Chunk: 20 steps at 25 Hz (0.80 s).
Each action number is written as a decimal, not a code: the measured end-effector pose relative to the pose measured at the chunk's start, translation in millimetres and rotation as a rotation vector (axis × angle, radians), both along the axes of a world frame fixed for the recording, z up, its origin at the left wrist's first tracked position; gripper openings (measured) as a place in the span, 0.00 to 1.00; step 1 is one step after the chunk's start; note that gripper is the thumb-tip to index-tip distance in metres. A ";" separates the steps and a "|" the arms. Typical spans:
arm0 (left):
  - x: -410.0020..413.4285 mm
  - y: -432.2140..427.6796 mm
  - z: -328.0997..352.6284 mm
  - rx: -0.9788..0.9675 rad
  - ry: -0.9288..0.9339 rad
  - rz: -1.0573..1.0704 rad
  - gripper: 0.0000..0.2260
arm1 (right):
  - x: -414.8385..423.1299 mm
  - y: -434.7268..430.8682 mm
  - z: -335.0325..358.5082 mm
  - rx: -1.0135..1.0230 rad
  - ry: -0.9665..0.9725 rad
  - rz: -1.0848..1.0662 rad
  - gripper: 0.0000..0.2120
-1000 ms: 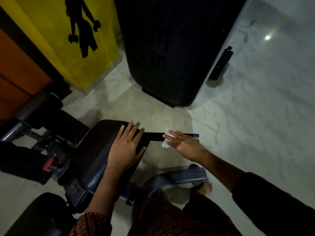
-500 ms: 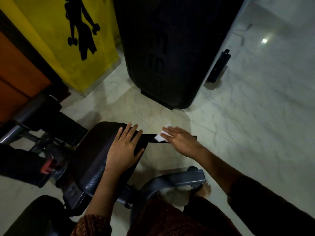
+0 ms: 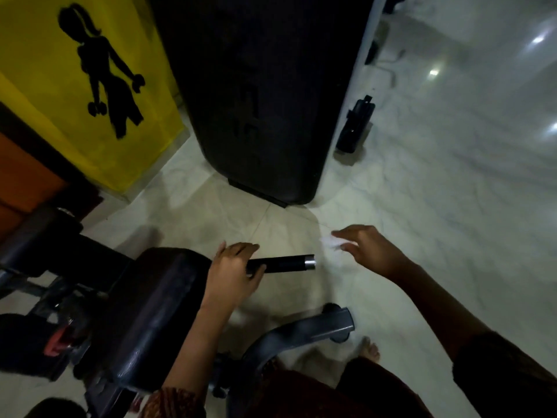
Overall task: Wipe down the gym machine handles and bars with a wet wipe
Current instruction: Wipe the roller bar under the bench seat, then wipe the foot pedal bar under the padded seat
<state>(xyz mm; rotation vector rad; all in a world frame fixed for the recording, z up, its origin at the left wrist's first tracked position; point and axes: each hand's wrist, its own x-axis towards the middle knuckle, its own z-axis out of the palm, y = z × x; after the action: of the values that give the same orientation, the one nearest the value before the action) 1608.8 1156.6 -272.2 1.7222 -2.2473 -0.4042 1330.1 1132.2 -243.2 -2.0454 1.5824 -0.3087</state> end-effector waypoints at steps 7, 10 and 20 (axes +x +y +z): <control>-184.0 -78.5 69.2 0.027 0.181 -0.123 0.17 | -121.9 -22.0 61.0 -0.196 -0.095 -0.277 0.10; -288.3 -97.4 101.9 -0.006 0.207 -0.216 0.17 | -206.1 -26.5 90.9 -0.288 -0.089 -0.389 0.11; -520.7 -111.3 150.1 -0.098 0.203 -0.402 0.18 | -410.7 -18.1 145.8 -0.444 -0.121 -0.585 0.11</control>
<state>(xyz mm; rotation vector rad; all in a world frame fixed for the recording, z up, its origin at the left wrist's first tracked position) 1088.1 1045.3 -122.1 1.1217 -2.4081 -0.5158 919.4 1114.1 -97.3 -1.7560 2.1527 -1.0564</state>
